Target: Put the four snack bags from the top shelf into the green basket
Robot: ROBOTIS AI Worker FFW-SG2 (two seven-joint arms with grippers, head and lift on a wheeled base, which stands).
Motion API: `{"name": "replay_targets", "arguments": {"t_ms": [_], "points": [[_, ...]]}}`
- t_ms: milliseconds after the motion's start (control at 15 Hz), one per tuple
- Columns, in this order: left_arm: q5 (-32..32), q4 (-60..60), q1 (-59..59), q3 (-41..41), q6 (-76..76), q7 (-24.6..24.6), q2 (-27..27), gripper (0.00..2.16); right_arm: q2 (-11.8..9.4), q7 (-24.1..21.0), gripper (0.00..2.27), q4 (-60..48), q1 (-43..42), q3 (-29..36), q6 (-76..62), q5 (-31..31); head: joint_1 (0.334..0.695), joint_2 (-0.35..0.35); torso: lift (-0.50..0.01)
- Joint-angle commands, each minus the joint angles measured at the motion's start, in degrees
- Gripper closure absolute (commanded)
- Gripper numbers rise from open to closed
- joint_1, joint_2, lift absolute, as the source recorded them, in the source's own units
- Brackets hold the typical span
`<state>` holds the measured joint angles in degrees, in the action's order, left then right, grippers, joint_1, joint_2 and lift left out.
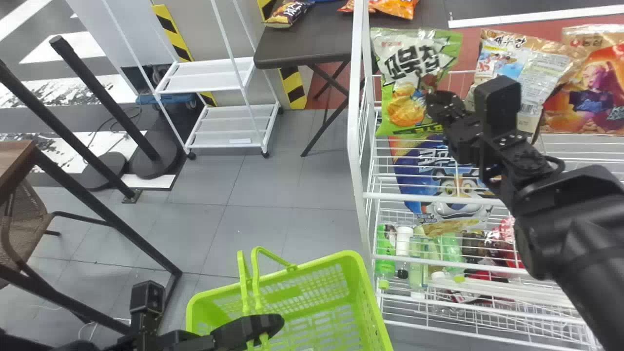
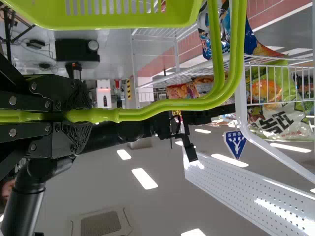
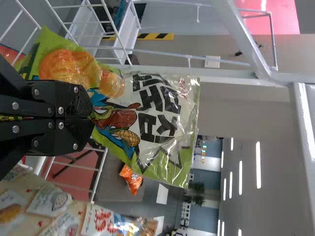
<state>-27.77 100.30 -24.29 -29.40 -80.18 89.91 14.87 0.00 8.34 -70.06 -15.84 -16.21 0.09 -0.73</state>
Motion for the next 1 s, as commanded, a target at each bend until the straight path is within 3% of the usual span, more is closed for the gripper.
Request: {"name": "replay_targets", "arguments": {"t_ms": [0,467,733,933], "points": [[-0.2,0.0,0.5,-0.3,0.1,0.7,0.2,2.15,0.1,0.0,2.26,-10.4,5.7,2.5,4.8,-0.5,0.695,0.256,0.000],[1.0,-2.8,5.4,-0.8,0.8,0.7,0.3,2.15,0.1,1.5,2.26,-42.6,25.4,9.8,23.6,0.9,0.695,0.208,0.000],[2.9,-5.6,8.3,-0.5,0.8,0.7,0.0,2.15,-2.5,1.6,2.26,-61.1,37.9,12.3,34.5,2.6,0.695,0.186,0.000],[3.4,-5.9,8.8,-0.2,0.8,0.7,-0.3,2.15,-3.2,4.7,2.26,-70.1,43.6,12.9,45.2,6.6,0.695,0.177,0.000]]}}
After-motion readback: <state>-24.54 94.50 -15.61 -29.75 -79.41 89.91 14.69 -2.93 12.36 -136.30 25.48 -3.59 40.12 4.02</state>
